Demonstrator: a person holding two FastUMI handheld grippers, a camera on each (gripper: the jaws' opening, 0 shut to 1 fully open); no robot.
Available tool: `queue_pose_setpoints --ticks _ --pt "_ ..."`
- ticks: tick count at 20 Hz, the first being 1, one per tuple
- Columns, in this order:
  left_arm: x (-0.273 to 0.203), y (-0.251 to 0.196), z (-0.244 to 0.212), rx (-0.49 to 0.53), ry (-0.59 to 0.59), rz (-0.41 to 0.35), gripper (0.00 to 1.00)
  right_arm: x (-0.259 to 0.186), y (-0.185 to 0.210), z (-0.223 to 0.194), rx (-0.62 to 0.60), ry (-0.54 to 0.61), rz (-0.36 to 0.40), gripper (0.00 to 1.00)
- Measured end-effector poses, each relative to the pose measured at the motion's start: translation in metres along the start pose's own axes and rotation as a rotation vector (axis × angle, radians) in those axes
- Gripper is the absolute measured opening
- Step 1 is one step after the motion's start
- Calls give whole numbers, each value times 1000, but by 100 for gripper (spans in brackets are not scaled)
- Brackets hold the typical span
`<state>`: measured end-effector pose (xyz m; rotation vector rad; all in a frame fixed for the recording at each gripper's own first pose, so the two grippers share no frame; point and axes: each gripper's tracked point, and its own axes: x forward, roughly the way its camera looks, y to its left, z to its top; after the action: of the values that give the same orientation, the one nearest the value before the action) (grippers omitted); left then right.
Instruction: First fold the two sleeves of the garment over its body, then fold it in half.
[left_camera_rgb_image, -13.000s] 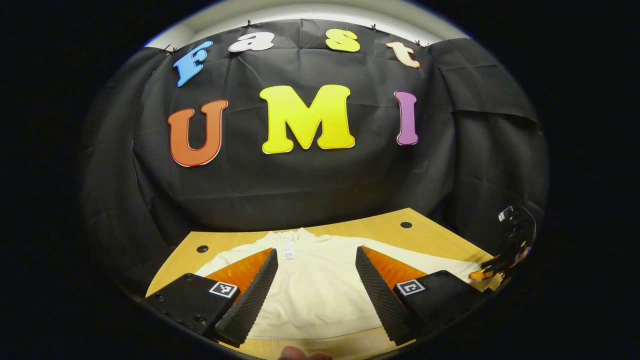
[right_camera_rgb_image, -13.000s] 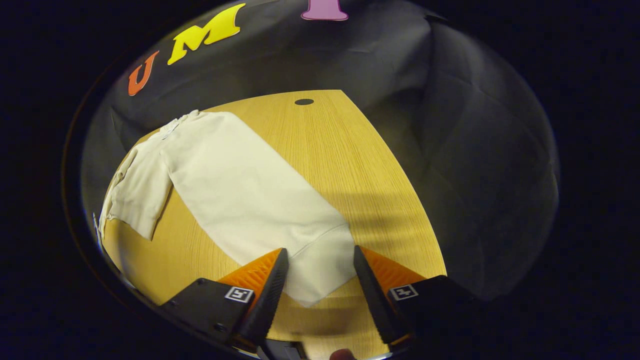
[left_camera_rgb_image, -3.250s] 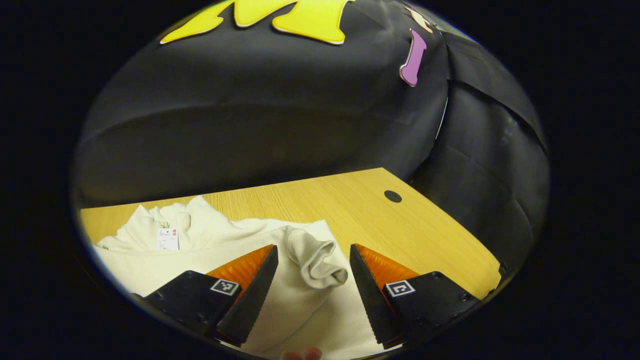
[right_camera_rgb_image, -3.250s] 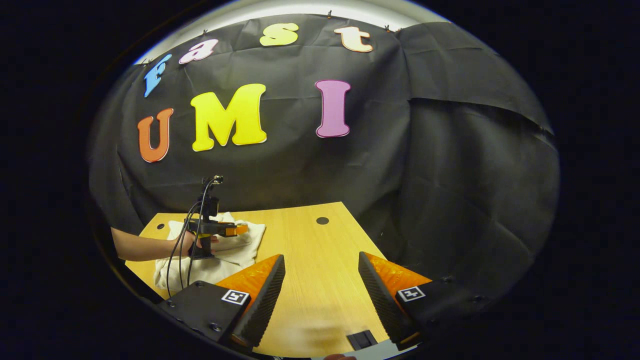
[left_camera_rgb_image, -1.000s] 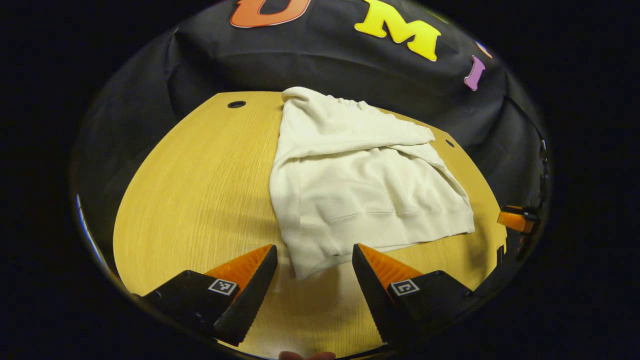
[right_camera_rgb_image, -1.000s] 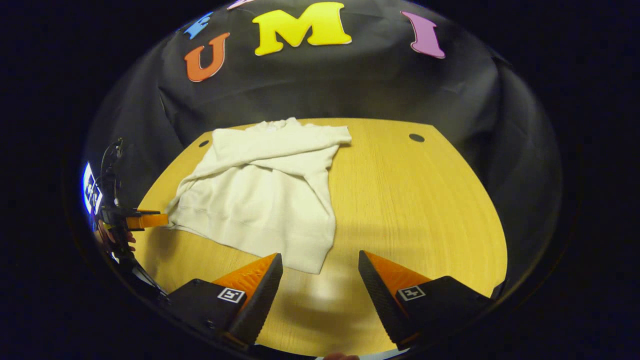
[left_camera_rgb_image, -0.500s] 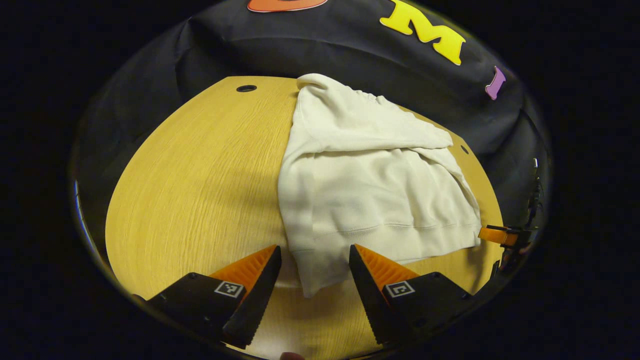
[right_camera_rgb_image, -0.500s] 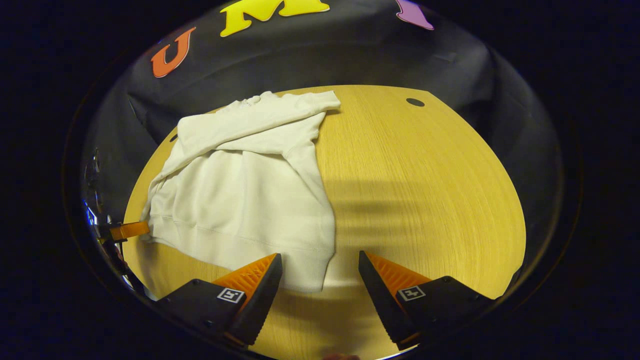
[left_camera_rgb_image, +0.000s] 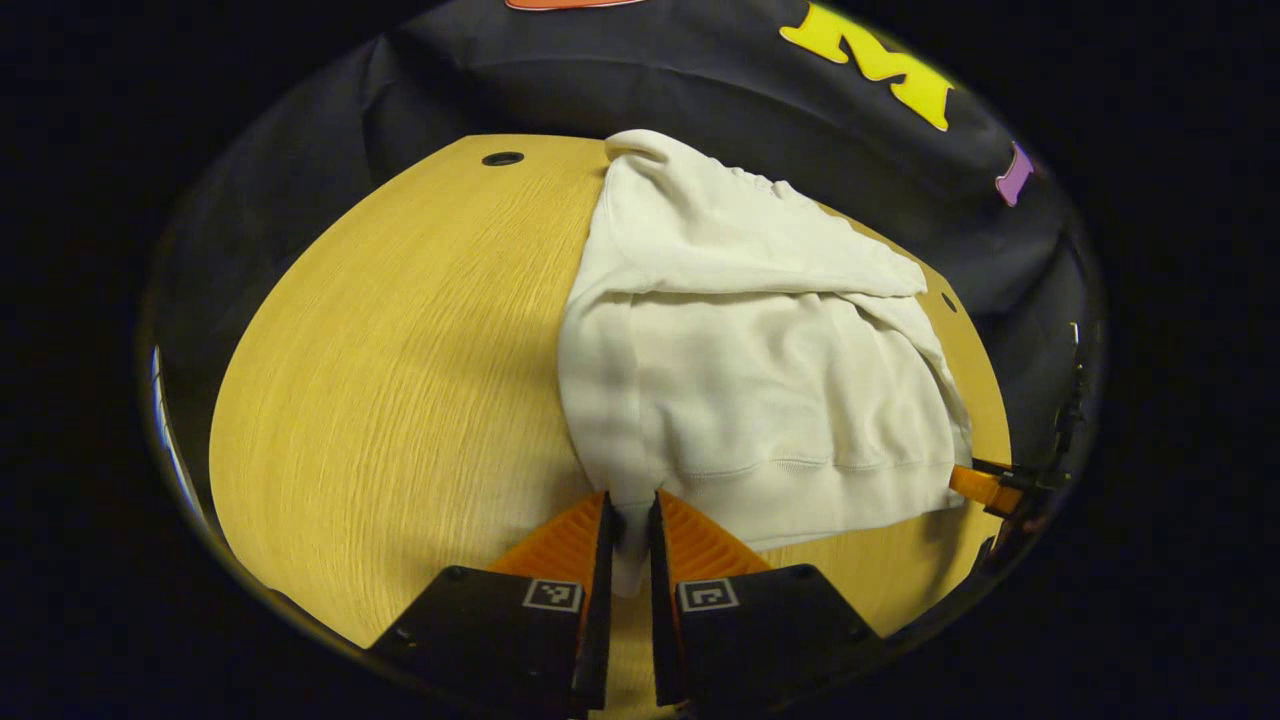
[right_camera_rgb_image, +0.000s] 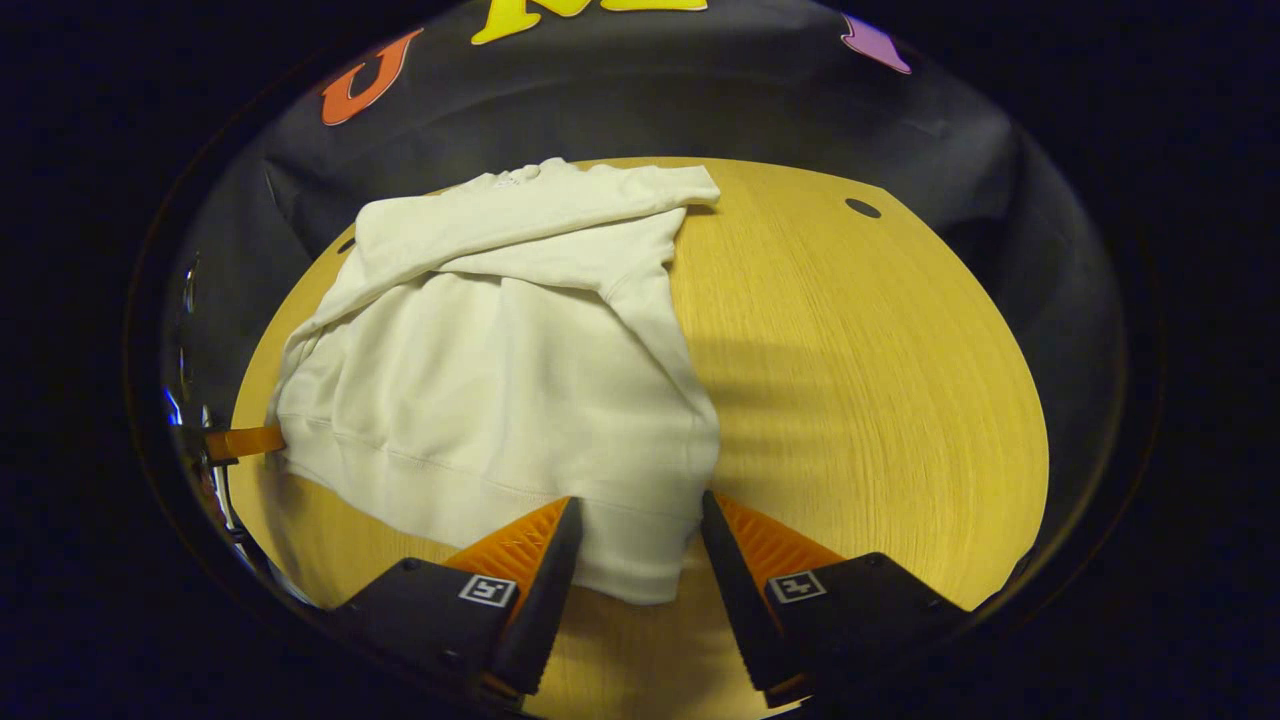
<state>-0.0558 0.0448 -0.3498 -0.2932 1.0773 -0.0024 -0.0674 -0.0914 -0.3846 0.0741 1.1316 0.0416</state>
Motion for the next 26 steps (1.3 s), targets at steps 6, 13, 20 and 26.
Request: queue_pose_setpoints --ticks 6,13,20,26 --pt "-1 -3 1 -10 4 -1 8 2 10 5 124 6 54 20" --pt "-21 -8 14 57 -48 -34 4 -16 11 15 267 5 131 6" --pt "-47 -28 50 76 -135 -119 3 -55 14 65 284 -90 222 6" --pt "-75 -46 128 80 -260 -189 3 -85 25 143 266 -196 275 6"
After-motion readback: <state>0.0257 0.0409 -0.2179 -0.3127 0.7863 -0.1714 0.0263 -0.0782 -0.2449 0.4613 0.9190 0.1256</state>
